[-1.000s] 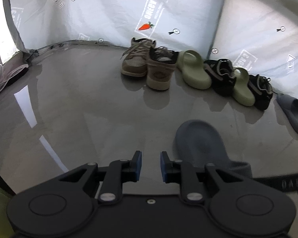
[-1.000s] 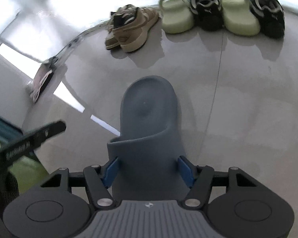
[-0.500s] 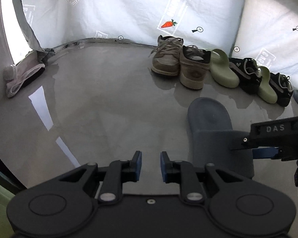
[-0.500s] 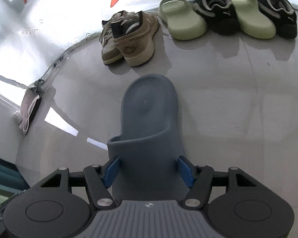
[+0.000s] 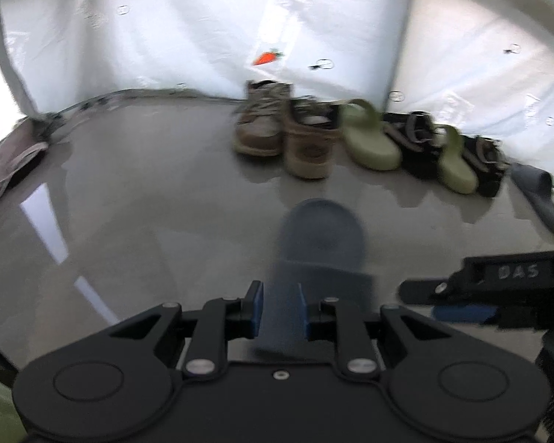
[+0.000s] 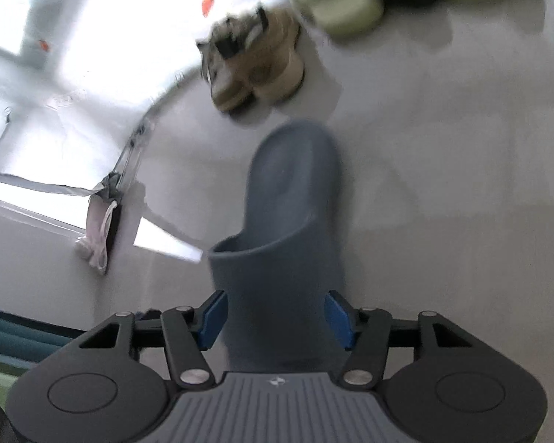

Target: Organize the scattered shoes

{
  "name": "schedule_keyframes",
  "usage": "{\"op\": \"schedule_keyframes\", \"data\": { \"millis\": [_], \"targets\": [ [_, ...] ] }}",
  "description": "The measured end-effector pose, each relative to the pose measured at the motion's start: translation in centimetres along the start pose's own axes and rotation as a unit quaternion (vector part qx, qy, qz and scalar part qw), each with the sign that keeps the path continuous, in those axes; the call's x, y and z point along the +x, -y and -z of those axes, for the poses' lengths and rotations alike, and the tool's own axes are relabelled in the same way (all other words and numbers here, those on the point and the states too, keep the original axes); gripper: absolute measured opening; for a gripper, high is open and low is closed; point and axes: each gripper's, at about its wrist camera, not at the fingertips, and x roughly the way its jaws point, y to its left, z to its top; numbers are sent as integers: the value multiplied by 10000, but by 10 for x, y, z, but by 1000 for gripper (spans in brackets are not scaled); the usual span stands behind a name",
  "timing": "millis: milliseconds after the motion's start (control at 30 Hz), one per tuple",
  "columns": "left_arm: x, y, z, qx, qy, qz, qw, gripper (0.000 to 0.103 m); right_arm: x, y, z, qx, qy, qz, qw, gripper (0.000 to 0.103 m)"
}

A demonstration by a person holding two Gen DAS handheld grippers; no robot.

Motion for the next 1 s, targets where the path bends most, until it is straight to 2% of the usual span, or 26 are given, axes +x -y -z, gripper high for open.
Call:
{"op": "schedule_keyframes", "data": {
  "millis": [100,200,367,667,833,933,1000],
  "targets": [
    [3,33,-4,135,23,258,9996,20,-40,20,-9,-188,579,378,9974,61],
    [2,86,-8,438,118,615,9971,20,-73,43,-16,-167,984,628,9930,61],
    [5,161,-5,762,189,975,9921,20,-153,110,-24,36,1740,1081,9788,61],
    [32,277,3,1301,197,1350,9821,20,-245,228,-33,381,2571,1766,9493,61],
    [60,326,-7,1465,84,1333,9802,25,-264,274,-46,209,2813,2199,9339,61],
    [80,354,-19,1566,104,1369,9781,35,-268,297,-58,85,2911,2295,9287,63],
    [95,372,-29,1625,76,1404,9766,38,-262,313,-73,-26,2980,2379,9244,79]
  ]
}}
